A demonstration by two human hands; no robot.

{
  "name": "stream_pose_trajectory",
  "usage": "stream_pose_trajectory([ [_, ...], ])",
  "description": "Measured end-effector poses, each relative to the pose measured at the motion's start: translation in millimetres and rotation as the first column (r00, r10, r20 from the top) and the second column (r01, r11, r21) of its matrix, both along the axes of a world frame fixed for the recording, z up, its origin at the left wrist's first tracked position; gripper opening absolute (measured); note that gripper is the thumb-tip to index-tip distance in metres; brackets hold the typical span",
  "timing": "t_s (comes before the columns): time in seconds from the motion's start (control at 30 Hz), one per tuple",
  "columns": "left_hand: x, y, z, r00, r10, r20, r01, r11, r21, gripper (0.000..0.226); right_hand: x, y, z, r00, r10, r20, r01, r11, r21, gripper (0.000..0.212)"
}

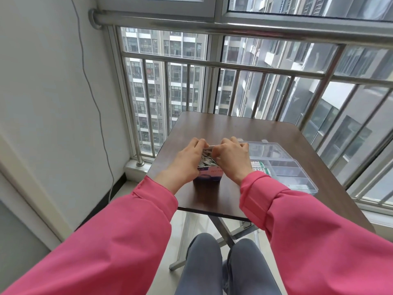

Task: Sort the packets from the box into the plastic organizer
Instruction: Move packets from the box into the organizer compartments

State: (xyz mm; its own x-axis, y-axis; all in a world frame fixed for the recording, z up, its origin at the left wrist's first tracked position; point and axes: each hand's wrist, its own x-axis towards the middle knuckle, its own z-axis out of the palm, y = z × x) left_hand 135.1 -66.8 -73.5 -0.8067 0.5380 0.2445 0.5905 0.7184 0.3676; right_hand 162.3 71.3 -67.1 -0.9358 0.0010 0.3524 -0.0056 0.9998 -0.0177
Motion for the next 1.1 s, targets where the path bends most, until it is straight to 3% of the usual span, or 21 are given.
stream_pose_trajectory([
  [0.07, -1, 1, -2, 1.000, 0.002, 0.002, -0.002, 1.000, -0.002, 0.059, 1, 1, -3, 1.000, 0.018, -0.011, -0.019, 0.997, -0.079, 0.016],
  [0.2, -11, -1, -2, 0.999, 0.001, 0.039, -0.002, 0.999, 0.033, 0.062, 0, 6, 6, 0.993, 0.096, -0.067, -0.115, 0.914, -0.389, 0.004],
  [0.5, -34, 6, 11, 0.987, 0.051, 0.149, -0.042, 0.997, -0.067, 0.074, -10, 35, 18, 0.986, -0.035, -0.165, -0.083, 0.750, -0.657, 0.010],
  [0.67, -49, 6, 19, 0.981, 0.061, 0.183, -0.029, 0.984, -0.175, 0.077, -11, 45, 23, 0.988, -0.097, -0.119, -0.062, 0.458, -0.887, 0.020],
  [0.77, -45, 12, 17, 0.993, 0.034, 0.111, -0.011, 0.979, -0.202, 0.079, -5, 49, 22, 0.991, -0.100, -0.094, -0.062, 0.280, -0.958, 0.021],
  [0.8, -41, 18, 17, 0.997, 0.017, 0.079, -0.006, 0.991, -0.134, 0.076, -1, 52, 21, 0.991, -0.099, -0.090, -0.065, 0.239, -0.969, 0.021],
  [0.87, -29, 31, 21, 0.998, 0.008, 0.055, -0.017, 0.986, 0.163, 0.055, 5, 57, 19, 0.992, -0.076, -0.097, -0.083, 0.175, -0.981, 0.021],
  [0.93, -16, 43, 27, 0.999, 0.036, 0.031, -0.045, 0.909, 0.414, 0.035, 11, 64, 20, 0.994, -0.032, -0.103, -0.096, 0.176, -0.980, 0.022],
  [0.97, -10, 50, 30, 0.998, 0.039, 0.044, -0.055, 0.886, 0.461, 0.031, 15, 67, 21, 0.995, -0.012, -0.104, -0.100, 0.185, -0.978, 0.022],
  [1.03, -1, 62, 35, 0.988, -0.020, 0.154, -0.058, 0.870, 0.489, 0.031, 22, 74, 22, 0.993, 0.019, -0.112, -0.114, 0.179, -0.977, 0.021],
  [1.1, 6, 71, 36, 0.874, -0.248, 0.418, -0.065, 0.793, 0.606, 0.035, 27, 82, 23, 0.992, 0.031, -0.125, -0.129, 0.163, -0.978, 0.019],
])
